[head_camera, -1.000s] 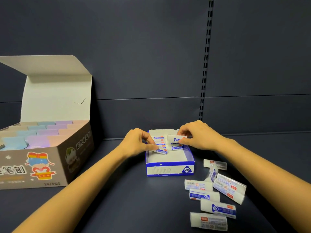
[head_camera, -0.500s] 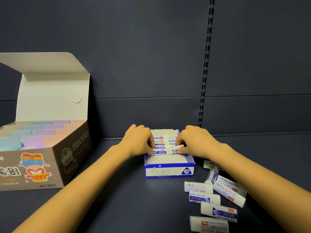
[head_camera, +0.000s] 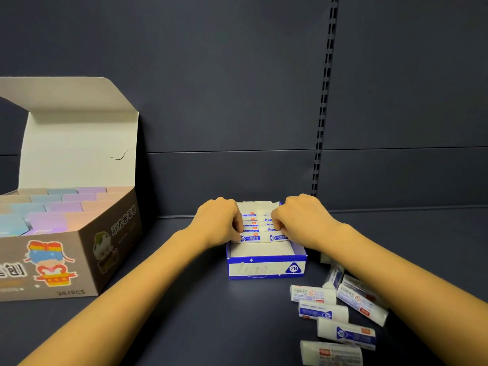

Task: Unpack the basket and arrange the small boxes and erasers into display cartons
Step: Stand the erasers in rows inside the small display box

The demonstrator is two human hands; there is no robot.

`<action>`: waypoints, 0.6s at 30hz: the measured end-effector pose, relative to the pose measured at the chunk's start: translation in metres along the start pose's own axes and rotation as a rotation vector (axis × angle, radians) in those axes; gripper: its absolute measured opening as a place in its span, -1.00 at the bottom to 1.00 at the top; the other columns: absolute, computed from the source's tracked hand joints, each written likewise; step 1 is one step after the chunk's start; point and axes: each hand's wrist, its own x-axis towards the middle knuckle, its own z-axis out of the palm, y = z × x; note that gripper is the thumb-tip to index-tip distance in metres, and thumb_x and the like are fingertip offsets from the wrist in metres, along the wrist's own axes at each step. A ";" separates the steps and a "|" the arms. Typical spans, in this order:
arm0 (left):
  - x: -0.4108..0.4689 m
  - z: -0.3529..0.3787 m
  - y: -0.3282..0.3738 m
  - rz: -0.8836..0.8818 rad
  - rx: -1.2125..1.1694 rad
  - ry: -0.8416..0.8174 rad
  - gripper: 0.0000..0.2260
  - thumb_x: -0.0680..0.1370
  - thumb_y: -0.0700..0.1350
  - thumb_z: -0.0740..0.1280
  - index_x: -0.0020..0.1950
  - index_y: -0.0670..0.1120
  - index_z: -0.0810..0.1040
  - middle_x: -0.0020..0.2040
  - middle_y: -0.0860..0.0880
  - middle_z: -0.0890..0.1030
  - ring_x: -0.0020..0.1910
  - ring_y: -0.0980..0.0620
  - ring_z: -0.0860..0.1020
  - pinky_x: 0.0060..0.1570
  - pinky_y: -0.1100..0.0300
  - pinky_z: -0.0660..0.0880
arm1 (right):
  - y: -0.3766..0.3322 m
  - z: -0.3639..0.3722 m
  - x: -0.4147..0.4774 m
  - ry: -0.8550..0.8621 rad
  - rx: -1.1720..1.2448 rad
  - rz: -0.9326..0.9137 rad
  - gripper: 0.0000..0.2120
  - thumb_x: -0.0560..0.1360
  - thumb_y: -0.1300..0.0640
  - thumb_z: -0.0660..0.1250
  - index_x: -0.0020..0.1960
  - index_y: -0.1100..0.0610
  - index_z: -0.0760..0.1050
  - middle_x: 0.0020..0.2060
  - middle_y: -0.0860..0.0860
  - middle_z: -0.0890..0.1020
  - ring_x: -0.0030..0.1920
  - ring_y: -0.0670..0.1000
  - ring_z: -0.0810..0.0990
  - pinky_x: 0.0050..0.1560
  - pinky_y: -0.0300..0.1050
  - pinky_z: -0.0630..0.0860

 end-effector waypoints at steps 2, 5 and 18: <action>-0.001 0.000 0.001 -0.001 -0.010 0.014 -0.82 0.43 -0.10 0.44 0.02 -0.07 0.66 0.02 0.00 0.67 -0.02 0.05 0.59 -0.15 0.29 0.39 | 0.001 -0.001 0.000 0.013 0.037 0.014 -0.82 0.54 0.04 0.24 0.08 0.08 0.51 0.07 0.03 0.59 0.08 0.03 0.55 -0.10 -0.18 0.31; -0.002 0.000 0.002 0.002 -0.002 0.028 -0.86 0.45 -0.09 0.43 -0.02 -0.06 0.66 0.03 0.01 0.67 -0.01 0.06 0.58 -0.15 0.29 0.37 | 0.000 0.000 0.000 0.017 0.066 0.025 -0.83 0.53 0.03 0.26 0.06 0.08 0.52 0.06 0.02 0.59 0.09 0.02 0.55 -0.10 -0.18 0.34; -0.012 0.007 -0.002 0.015 -0.001 0.170 -0.86 0.50 -0.06 0.34 -0.01 0.00 0.67 0.04 0.06 0.63 0.04 0.10 0.48 -0.12 0.26 0.33 | 0.026 -0.011 -0.019 0.072 0.428 0.149 -0.81 0.53 0.04 0.23 0.01 -0.01 0.62 0.06 -0.07 0.60 0.10 0.03 0.51 0.01 -0.01 0.51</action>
